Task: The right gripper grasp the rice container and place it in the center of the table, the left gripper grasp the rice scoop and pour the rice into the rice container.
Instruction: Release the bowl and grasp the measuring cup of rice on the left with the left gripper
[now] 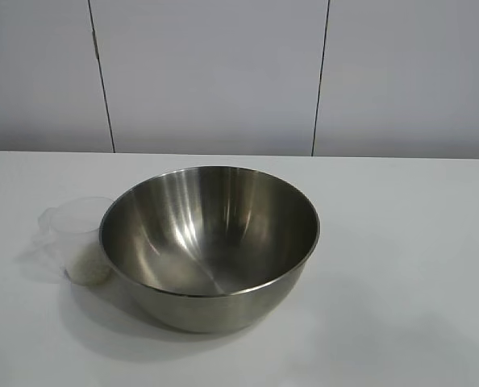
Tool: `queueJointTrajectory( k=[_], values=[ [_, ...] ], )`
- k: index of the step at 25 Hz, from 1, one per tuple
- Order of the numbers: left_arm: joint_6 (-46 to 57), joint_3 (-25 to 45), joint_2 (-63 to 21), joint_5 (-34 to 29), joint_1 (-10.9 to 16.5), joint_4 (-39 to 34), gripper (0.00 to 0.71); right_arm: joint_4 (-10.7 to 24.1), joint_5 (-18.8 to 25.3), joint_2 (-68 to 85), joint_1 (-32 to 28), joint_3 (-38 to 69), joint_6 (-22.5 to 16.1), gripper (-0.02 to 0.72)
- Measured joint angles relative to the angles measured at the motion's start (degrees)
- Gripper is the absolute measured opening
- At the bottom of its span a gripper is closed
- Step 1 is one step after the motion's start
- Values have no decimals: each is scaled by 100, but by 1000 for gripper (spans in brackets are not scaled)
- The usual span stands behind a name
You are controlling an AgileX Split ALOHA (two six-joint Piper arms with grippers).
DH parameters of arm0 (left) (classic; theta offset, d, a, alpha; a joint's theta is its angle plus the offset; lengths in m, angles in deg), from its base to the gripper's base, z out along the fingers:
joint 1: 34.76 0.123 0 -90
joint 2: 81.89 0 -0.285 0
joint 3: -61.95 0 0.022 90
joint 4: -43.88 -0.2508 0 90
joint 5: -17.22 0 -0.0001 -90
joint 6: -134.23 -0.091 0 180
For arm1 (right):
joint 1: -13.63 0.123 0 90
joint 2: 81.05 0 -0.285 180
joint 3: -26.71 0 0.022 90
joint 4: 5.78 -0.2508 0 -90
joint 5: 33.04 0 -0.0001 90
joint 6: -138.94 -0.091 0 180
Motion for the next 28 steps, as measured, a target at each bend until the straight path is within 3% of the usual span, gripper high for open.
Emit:
queueJointTrajectory(
  k=[5, 11, 16, 23, 28],
  values=[
    [0, 2015, -1462, 1861, 0, 19, 545, 0, 6, 0, 0, 0, 0, 503],
    [-128, 3302, -1759, 2753, 0, 66, 544, 0, 6, 0, 0, 0, 0, 503],
    [209, 3687, -1714, 3561, 0, 233, 525, 0, 6, 0, 0, 0, 0, 503],
    [688, 3892, -733, 3766, -24, 251, 484, 0, 6, 0, 0, 0, 0, 503],
    [698, 3892, 202, 4163, -456, -45, 481, 0, 6, 0, 0, 0, 0, 503]
  ],
)
